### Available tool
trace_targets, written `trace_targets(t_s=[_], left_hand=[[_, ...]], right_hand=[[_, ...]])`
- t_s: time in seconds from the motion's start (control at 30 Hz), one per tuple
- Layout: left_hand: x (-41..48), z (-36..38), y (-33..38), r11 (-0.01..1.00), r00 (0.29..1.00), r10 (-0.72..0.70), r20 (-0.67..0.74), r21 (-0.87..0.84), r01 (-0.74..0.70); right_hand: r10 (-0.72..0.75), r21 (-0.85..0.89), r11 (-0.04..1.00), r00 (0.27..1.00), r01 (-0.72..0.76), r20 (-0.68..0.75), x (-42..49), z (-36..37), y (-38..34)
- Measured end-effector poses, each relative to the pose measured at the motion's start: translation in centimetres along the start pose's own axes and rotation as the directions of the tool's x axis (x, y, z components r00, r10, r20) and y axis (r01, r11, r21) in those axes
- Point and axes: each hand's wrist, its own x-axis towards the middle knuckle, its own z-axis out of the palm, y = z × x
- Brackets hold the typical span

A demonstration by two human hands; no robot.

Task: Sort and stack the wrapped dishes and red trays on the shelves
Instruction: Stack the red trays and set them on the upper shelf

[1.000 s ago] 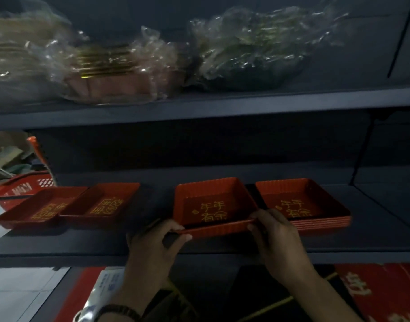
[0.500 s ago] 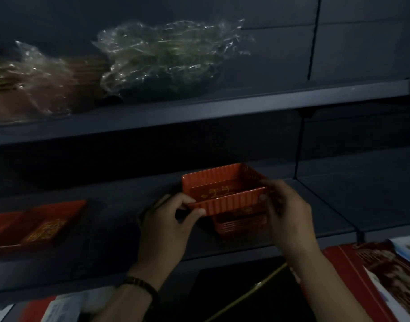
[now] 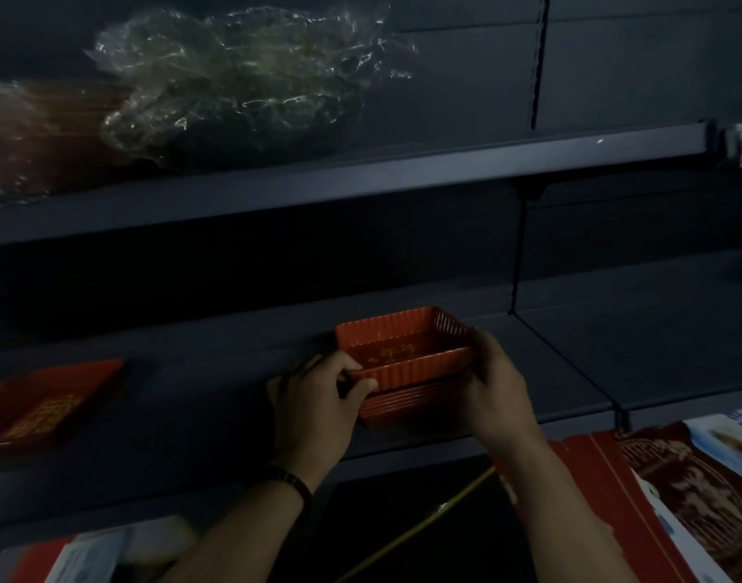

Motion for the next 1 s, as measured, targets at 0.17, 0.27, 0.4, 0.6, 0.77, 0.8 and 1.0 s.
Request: trace_targets(t_s=[0.17,0.27,0.4,0.6,0.77,0.8,1.0], left_hand=[[-0.1,0.9,-0.3,0.997,1.000,-0.010,0.017,0.079,0.008],[-0.7,1.1,-0.8,0.994,0.997,0.023,0.068,0.102,-0.029],[-1.5,1.2,-1.3,0.968,0.981,0.092,0.169,0.216,-0.128],[-1.8,-0.1,-1.1,0.979,0.932,0.044,0.360,0.169,-0.111],[-2.2,-4.1,-2.5,1.000,0.918,-0.009,0.396,-0.001,0.010],[-2.4,-5.3,-3.3,0.999,0.920,-0.031,0.391,0.023,0.024],[-4.7,-14.5,-11.9,0.961,0.927,-0.197,0.319,0.250,0.118]], right_hand=[[0.026,-0.077,0.997,0.995,-0.018,0.097,0.9,0.2,1.8],[0.062,-0.059,0.997,0.989,-0.054,0.132,0.4,0.2,1.8],[0.152,-0.205,0.973,0.958,-0.103,0.242,0.2,0.6,2.7],[0.143,-0.231,0.969,0.964,-0.090,0.226,0.0,0.9,2.8],[0.085,-0.396,0.918,0.983,-0.014,0.163,-0.5,2.2,0.8],[0.038,-0.432,0.901,0.987,0.035,0.158,-0.8,2.8,0.1],[-0.179,-0.418,0.849,0.920,0.324,0.349,-3.6,9.2,-3.8]])
